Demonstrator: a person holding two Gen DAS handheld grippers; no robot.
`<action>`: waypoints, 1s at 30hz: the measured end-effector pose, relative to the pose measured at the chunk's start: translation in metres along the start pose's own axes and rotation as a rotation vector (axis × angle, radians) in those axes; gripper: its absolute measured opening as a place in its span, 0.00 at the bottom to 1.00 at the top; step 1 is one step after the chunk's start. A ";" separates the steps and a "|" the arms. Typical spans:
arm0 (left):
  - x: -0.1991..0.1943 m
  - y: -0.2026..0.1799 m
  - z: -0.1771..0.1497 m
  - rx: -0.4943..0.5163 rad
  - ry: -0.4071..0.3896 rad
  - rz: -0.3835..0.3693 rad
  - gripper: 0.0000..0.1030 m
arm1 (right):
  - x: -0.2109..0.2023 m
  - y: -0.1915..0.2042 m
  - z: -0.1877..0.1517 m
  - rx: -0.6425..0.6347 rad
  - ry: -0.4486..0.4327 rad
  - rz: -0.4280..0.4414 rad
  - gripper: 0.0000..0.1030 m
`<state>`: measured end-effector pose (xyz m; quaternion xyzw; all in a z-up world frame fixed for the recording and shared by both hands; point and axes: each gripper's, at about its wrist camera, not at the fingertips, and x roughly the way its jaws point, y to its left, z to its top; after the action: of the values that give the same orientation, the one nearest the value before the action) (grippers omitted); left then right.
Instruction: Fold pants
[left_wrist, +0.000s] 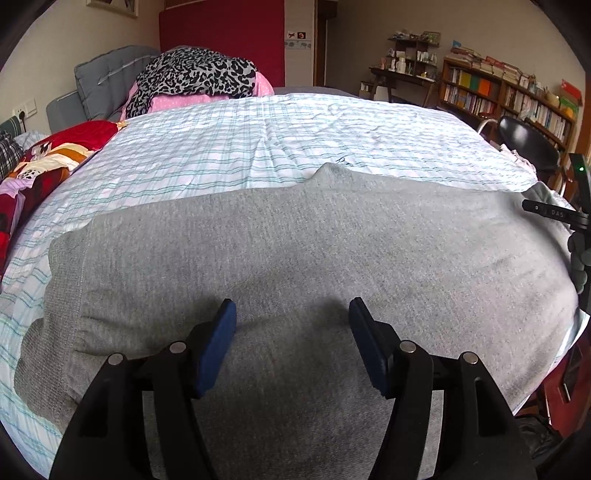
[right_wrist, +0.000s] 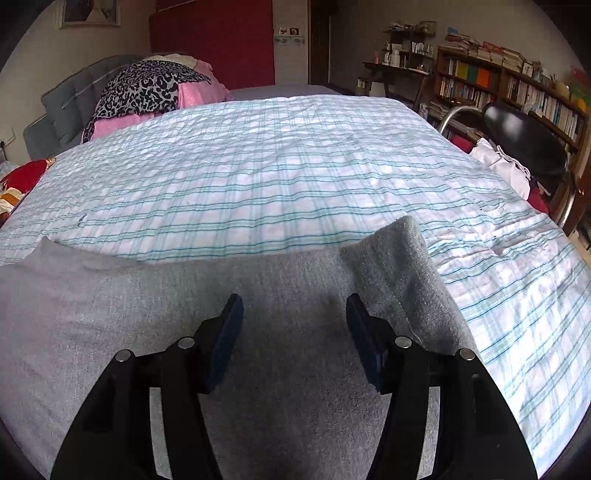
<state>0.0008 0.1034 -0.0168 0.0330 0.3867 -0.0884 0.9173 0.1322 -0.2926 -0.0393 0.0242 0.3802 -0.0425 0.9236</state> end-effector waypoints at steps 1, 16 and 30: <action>-0.001 -0.004 0.002 0.004 -0.005 -0.003 0.62 | -0.009 0.000 -0.003 0.000 -0.019 0.001 0.58; -0.004 -0.084 0.018 0.145 -0.040 -0.052 0.71 | -0.073 -0.013 -0.098 -0.021 -0.104 -0.080 0.67; 0.017 -0.144 0.017 0.257 -0.003 -0.084 0.71 | -0.097 -0.038 -0.125 0.119 -0.248 0.041 0.70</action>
<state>-0.0026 -0.0423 -0.0153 0.1339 0.3720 -0.1756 0.9016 -0.0276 -0.3149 -0.0596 0.0813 0.2592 -0.0487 0.9612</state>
